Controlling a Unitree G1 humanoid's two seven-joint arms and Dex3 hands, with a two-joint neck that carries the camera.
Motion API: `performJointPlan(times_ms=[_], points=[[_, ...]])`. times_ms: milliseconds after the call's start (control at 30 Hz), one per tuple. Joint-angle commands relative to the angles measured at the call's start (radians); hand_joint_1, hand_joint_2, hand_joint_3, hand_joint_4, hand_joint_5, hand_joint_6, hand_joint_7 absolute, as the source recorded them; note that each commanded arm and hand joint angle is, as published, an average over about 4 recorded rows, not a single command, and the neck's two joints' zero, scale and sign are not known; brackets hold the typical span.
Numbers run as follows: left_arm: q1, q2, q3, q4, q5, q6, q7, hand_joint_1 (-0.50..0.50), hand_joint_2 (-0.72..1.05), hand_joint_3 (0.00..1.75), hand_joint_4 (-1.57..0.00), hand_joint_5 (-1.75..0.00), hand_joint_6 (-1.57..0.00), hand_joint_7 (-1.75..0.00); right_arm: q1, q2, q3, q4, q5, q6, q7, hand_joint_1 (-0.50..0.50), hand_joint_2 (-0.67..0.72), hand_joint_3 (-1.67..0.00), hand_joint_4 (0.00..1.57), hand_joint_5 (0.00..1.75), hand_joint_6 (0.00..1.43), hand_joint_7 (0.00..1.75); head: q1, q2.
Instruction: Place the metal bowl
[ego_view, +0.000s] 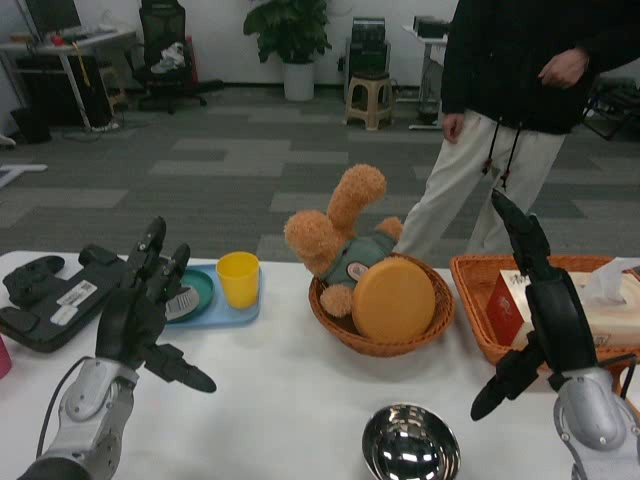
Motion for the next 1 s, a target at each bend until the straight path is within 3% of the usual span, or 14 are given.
performJointPlan(times_ms=[33,167,400,867,1000], points=[[-0.002,0.005,0.001,-0.003,-0.021,-0.003,0.006,-0.5,-0.3,0.09,-0.15,0.0,0.0,0.0,-0.029,0.021,-0.012,0.024,0.009,-0.036,-0.029,-0.42,0.66,0.0,0.0,0.0,0.0,0.16,0.001,0.005],[-0.002,0.005,0.007,-0.011,-0.032,-0.005,0.006,-0.5,-0.37,0.09,-0.19,0.0,0.0,0.0,-0.044,0.035,-0.014,0.045,0.017,-0.053,-0.043,-0.42,0.66,0.0,0.0,0.0,0.0,0.14,0.005,0.019],[-0.002,0.004,0.01,-0.028,-0.039,-0.007,0.006,-0.5,-0.3,0.09,-0.19,0.0,0.0,0.0,-0.06,0.06,-0.023,0.072,0.03,-0.085,-0.06,-0.42,0.63,0.0,0.0,0.0,0.0,0.14,-0.001,0.019],[-0.002,0.005,0.016,-0.028,-0.05,-0.009,0.006,-0.5,-0.37,0.09,-0.19,0.0,0.0,0.0,-0.06,0.059,-0.034,0.083,0.044,-0.085,-0.059,-0.42,0.66,0.0,0.0,0.0,0.0,0.14,0.006,-0.001],[-0.003,0.005,0.016,-0.028,-0.05,-0.009,0.006,-0.5,-0.35,0.09,-0.19,0.0,0.0,0.0,-0.06,0.059,-0.038,0.093,0.051,-0.087,-0.059,-0.46,0.66,0.0,0.0,0.0,0.0,0.14,0.0,-0.005]])
